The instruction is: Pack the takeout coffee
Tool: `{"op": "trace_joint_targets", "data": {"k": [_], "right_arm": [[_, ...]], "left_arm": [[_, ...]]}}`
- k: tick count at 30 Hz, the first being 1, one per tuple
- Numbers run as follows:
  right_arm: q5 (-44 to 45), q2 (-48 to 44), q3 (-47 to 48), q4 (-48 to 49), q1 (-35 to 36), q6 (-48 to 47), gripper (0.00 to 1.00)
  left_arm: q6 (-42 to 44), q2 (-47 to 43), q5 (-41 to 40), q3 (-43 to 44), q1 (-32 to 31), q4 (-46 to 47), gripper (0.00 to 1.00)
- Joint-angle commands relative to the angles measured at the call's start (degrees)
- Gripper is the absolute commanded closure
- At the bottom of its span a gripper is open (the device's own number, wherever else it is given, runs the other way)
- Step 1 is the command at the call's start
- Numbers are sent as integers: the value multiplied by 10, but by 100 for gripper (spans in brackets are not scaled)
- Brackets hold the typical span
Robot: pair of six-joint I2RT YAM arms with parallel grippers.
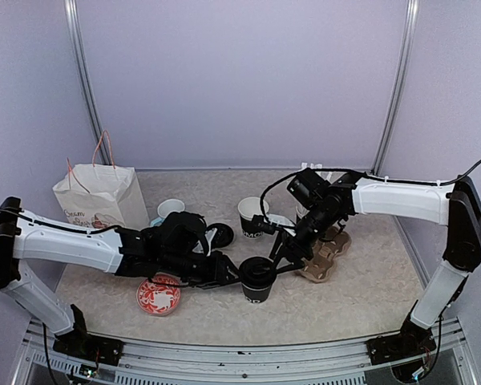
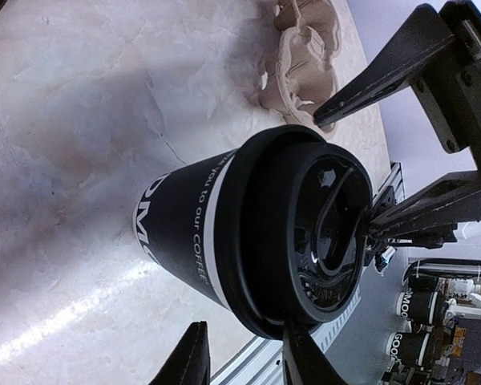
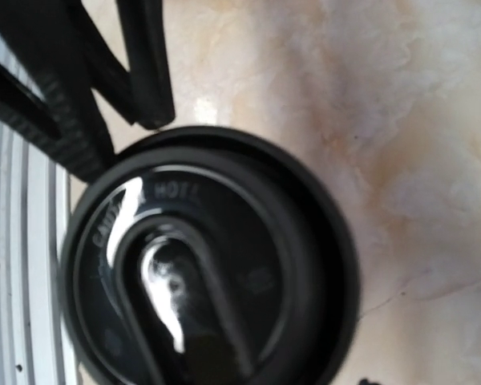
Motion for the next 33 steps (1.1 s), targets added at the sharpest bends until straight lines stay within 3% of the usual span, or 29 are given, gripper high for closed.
{"op": "trace_joint_targets", "data": {"k": [1,8,14,20,28,31,32,33], "right_arm": [[-12,18,-9,10,6,-8,39],[1,40,-20,27,7,-3,45],[9,51,-32,29,8,0,47],[10,32,-21,20,6,0,46],[16,-28,-1,-5,-2,-20,30],[22,-41,-5,-10,-2,-25,28],[24,-46,-7,-11,-1,-27,27],[27,-50,-8,-11,-1,-28,26]], "left_arm": [[5,31,2,-3,13,-41,70],[65,127,-22,24,16,-200,71],[69,186,-15,-5,11,-176,71],[96,136,-57,67,-18,-179,64],[143,29,-72,135,-41,-138,50],[165,-5,-99,137,-48,-137,41],[170,-13,-113,136,-49,-140,14],[177,-27,-130,137,-48,-144,3]]}}
